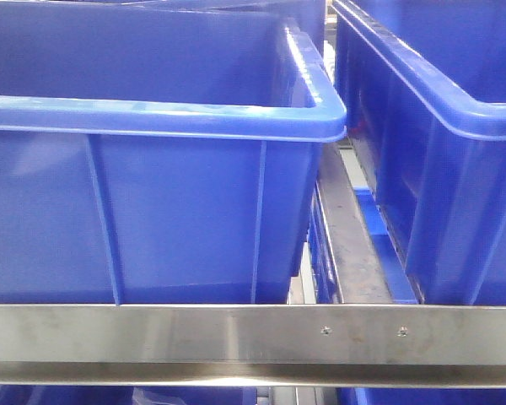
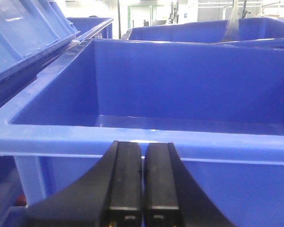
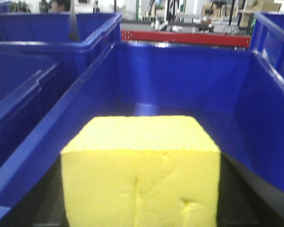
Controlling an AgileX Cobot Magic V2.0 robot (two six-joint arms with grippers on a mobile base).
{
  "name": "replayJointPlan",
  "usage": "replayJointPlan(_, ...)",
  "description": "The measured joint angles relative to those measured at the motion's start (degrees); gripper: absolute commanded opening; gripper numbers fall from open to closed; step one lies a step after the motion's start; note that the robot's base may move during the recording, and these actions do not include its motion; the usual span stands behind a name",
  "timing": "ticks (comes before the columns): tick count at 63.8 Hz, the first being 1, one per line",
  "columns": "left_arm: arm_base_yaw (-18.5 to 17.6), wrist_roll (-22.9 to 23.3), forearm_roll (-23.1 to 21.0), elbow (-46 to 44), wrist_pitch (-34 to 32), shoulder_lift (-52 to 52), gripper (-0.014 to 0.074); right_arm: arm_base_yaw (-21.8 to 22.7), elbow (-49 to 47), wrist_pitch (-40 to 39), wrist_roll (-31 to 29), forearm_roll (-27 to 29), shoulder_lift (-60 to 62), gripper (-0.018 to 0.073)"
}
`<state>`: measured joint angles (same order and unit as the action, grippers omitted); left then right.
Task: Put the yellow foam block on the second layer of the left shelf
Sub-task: 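Move the right gripper with the block into a blue bin on the shelf, then open the right gripper to release the block into the bin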
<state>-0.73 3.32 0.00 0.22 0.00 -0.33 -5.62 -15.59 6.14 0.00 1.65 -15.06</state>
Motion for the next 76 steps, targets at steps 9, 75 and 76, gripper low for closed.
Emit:
replayJointPlan(9,0.0,0.0,0.0,0.0,0.0,0.0,0.0124,0.0,-1.1,-1.7,0.0,0.0,-6.1,0.0518)
replayJointPlan(75,0.0,0.0,0.0,0.0,0.0,0.0,0.0124,0.0,-5.5,-24.9,3.1,0.0,-32.0,0.061)
replayJointPlan(76,0.0,0.0,0.0,0.0,0.0,0.0,0.0124,0.0,-5.5,-24.9,3.2,0.0,-31.9,0.0602)
